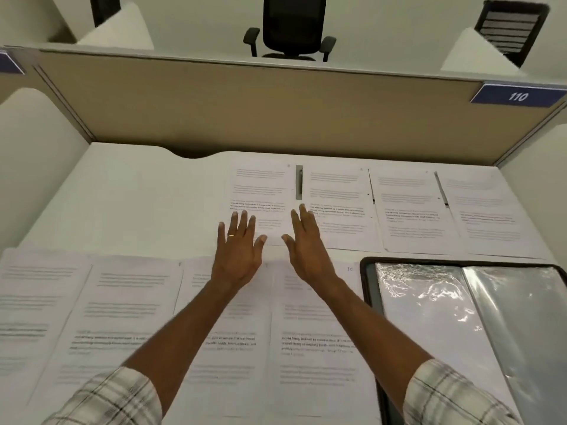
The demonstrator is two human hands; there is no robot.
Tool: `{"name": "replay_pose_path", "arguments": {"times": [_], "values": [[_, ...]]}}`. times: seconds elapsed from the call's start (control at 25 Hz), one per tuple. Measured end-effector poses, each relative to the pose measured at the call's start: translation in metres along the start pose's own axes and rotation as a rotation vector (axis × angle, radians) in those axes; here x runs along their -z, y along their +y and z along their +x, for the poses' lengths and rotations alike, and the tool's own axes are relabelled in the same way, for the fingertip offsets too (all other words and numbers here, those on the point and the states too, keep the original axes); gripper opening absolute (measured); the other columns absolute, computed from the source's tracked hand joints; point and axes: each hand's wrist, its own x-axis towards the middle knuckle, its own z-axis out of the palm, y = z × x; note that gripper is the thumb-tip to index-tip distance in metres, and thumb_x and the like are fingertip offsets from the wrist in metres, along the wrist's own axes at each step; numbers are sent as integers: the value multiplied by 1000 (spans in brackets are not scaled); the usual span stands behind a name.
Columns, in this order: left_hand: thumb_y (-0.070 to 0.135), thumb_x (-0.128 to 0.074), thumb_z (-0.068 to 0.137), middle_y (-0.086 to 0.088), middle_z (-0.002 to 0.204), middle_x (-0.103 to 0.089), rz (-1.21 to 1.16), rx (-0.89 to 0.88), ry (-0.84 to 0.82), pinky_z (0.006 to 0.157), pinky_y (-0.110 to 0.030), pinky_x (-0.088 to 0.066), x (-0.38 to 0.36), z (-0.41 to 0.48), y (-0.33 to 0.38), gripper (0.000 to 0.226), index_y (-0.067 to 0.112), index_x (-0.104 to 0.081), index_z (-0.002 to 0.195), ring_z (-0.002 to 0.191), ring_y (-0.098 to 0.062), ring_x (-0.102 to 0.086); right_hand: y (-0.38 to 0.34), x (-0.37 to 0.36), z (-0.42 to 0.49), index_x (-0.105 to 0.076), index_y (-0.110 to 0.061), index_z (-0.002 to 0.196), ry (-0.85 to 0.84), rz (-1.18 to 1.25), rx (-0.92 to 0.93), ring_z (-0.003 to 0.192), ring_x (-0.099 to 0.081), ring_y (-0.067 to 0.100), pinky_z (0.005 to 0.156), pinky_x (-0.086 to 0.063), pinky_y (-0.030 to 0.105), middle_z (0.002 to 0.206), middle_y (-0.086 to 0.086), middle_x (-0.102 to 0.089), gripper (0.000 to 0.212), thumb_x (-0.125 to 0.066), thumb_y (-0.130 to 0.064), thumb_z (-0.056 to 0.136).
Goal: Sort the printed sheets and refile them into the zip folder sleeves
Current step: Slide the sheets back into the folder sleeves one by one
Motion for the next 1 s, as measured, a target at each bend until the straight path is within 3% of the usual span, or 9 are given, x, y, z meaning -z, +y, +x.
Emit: {"name": "replay_pose_path", "arguments": {"times": [0.12, 0.2, 0.36, 0.52, 0.64, 0.72, 0.8, 0.88, 1.0], "values": [[57, -2, 100, -6, 173, -8, 21, 12, -45, 126, -48, 10, -3, 32, -20, 79, 15, -16, 165, 160, -25, 2, 3, -14, 35, -13, -10, 162, -54, -54, -48, 158, 3, 25, 124, 3, 31, 171, 9, 0, 62, -40, -30, 110], [56, -8, 102, -10, 172, -13, 5, 46, -52, 128, -52, 1, -9, 53, -31, 77, 12, -23, 163, 160, -30, -3, 8, -23, 51, -27, -6, 159, -50, -74, -92, 157, -13, 30, 128, -10, 38, 169, 15, -16, 56, -44, -25, 109], [53, -50, 103, -19, 169, -18, -137, 239, -57, 122, -55, -25, -14, 80, -47, 77, 7, -28, 161, 154, -43, -17, 15, -37, 69, -53, -2, 143, 82, -38, -189, 134, -51, 34, 113, -40, 38, 146, 18, -54, 43, -58, -14, 103], [46, -82, 84, -17, 161, -28, -319, 285, -24, 118, -53, -32, -12, 102, -53, 99, 7, -29, 158, 145, -41, -27, 19, -43, 85, -57, -4, 135, 140, 118, -295, 114, -61, 29, 103, -48, 36, 133, 13, -59, 52, -75, -2, 87], [43, -94, 70, -17, 152, -41, -552, 448, -22, 117, -52, -37, -12, 121, -62, 113, 8, -31, 156, 141, -37, -39, 18, -41, 101, -55, -9, 131, 153, 251, -475, 98, -62, 20, 90, -48, 32, 125, 8, -56, 54, -74, 2, 82], [48, -89, 75, -12, 149, -53, -800, 597, 37, 114, -50, -43, -13, 125, -69, 100, 9, -40, 154, 137, -32, -52, 16, -35, 109, -56, -11, 129, 168, 386, -598, 99, -62, 19, 85, -49, 30, 118, 6, -63, 52, -71, 5, 82], [43, -80, 84, -8, 134, -67, -1047, 664, 109, 105, -46, -53, -7, 123, -73, 71, 11, -57, 142, 120, -28, -66, 14, -26, 110, -57, -15, 127, 175, 556, -679, 96, -66, 19, 83, -55, 31, 107, 2, -68, 50, -68, 5, 83], [29, -74, 94, -5, 120, -74, -1151, 632, 121, 88, -34, -60, 2, 112, -70, 41, 11, -68, 130, 105, -22, -72, 14, -14, 104, -61, -20, 124, 144, 673, -708, 93, -67, 14, 83, -55, 27, 100, -4, -70, 47, -69, 3, 84], [19, -77, 93, 1, 108, -78, -1252, 579, 74, 65, -19, -55, 22, 85, -53, 27, 15, -74, 120, 90, -13, -73, 21, 10, 84, -70, -21, 119, 111, 826, -693, 101, -69, 18, 95, -58, 38, 103, -3, -72, 44, -71, 2, 82]]}}
